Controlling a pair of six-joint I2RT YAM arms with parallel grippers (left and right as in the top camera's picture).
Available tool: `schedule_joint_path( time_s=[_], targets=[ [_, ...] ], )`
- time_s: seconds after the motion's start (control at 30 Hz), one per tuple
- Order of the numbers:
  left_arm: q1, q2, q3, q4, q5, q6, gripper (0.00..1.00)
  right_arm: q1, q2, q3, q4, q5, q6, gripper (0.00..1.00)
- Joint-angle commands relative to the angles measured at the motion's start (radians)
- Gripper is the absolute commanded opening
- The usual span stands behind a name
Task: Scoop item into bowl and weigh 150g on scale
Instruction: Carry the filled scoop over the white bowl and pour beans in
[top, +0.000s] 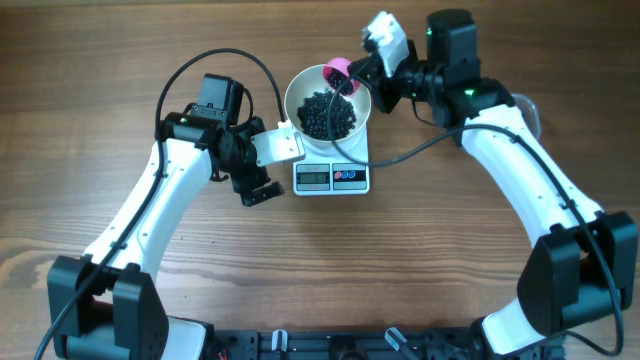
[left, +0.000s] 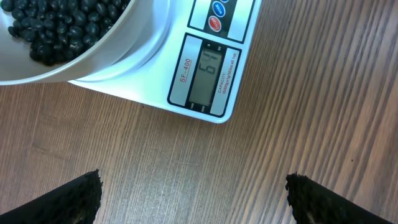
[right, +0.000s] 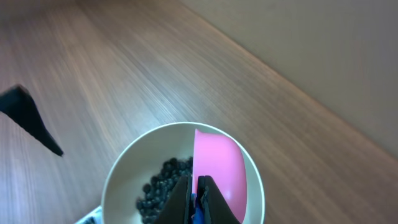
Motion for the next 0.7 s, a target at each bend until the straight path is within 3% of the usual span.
schedule_joint_path(
  time_s=[0.0, 0.3, 0.5, 0.67],
  targets=[
    [-0.005, -0.003, 0.009, 0.0, 0.012, 0.019, 1.0, 0.069, -0.019, 0.009, -0.006, 0.177, -0.2, 0.04],
    [-0.005, -0.003, 0.009, 0.0, 0.012, 0.019, 1.0, 0.149, -0.019, 0.009, -0.005, 0.361, -0.369, 0.04],
    [-0.005, -0.003, 0.009, 0.0, 0.012, 0.019, 1.0, 0.149, -0.018, 0.009, -0.006, 0.32, -0.366, 0.04],
    [-0.005, -0.003, 0.009, 0.0, 0.012, 0.019, 1.0, 0.127, -0.018, 0.009, 0.0, 0.214, -0.241, 0.04]
  ],
)
